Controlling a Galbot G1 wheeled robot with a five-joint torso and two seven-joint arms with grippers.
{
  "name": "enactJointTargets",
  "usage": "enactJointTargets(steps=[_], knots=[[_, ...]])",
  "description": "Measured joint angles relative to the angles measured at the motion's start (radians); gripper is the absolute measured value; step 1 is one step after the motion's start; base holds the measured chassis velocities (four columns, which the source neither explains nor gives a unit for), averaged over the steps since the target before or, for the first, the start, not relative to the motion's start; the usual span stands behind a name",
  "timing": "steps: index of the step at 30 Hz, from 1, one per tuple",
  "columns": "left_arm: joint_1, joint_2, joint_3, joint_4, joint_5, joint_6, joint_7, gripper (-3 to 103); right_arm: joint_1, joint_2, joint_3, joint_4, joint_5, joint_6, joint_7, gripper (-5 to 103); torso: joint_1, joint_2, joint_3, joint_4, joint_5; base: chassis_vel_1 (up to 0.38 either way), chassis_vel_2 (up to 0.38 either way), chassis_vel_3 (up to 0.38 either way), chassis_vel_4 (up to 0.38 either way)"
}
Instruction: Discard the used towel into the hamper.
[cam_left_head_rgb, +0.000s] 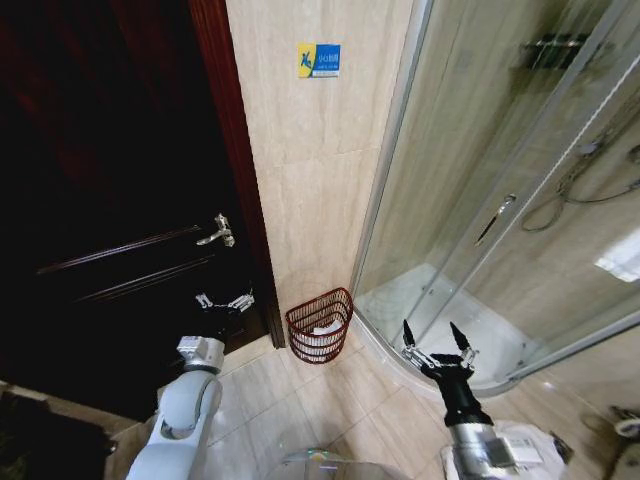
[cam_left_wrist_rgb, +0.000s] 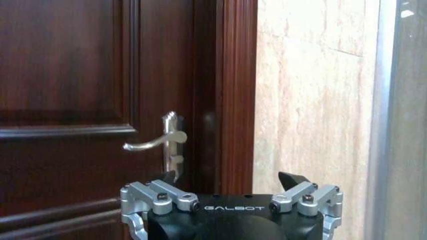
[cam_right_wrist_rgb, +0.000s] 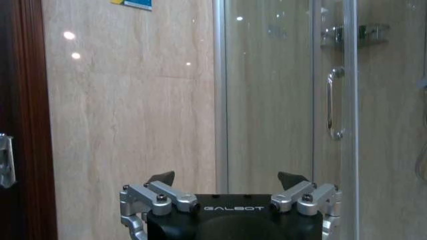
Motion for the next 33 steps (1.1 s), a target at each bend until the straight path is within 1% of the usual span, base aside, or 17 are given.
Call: enactJointTargets(steps=[1,7,11,17,25,33], knots=[[0.006,0.004,0.000,-0.009,-0.011,0.015,0.001,100,0.000,0.001,0.002,0.003,0.000,-0.001,-0.004,100,0.000,0.000,0.000,0.0000,0.0001,0.000,0.000,0.000,0.000],[0.009,0.005,-0.003,-0.023,-0.017,0.034,0.001,100,-0.008,0.005,0.008,0.006,-0.011,0.006,-0.010,100,0.000,0.000,0.000,0.0000,0.0000,0.000,0.000,0.000,0.000],[0.013,0.007,-0.014,-0.041,0.005,0.061,0.000,100,-0.018,0.014,0.021,-0.002,-0.031,0.043,-0.016,100,0.000,0.000,0.000,0.0000,-0.0001,0.000,0.000,0.000,0.000],[0.011,0.009,-0.016,-0.026,0.017,0.048,0.000,100,-0.015,0.021,0.031,-0.009,-0.039,0.056,-0.021,100,0.000,0.000,0.000,0.0000,0.0000,0.000,0.000,0.000,0.000],[0.009,0.006,-0.009,-0.004,0.033,0.017,0.002,100,-0.011,0.027,0.040,-0.010,-0.041,0.064,-0.020,100,0.000,0.000,0.000,0.0000,0.0000,0.000,0.000,0.000,0.000],[0.006,0.005,-0.007,-0.003,0.035,0.008,0.002,100,-0.009,0.028,0.051,-0.006,-0.037,0.064,-0.020,100,0.000,0.000,0.000,0.0000,0.0000,0.000,0.000,0.000,0.000]])
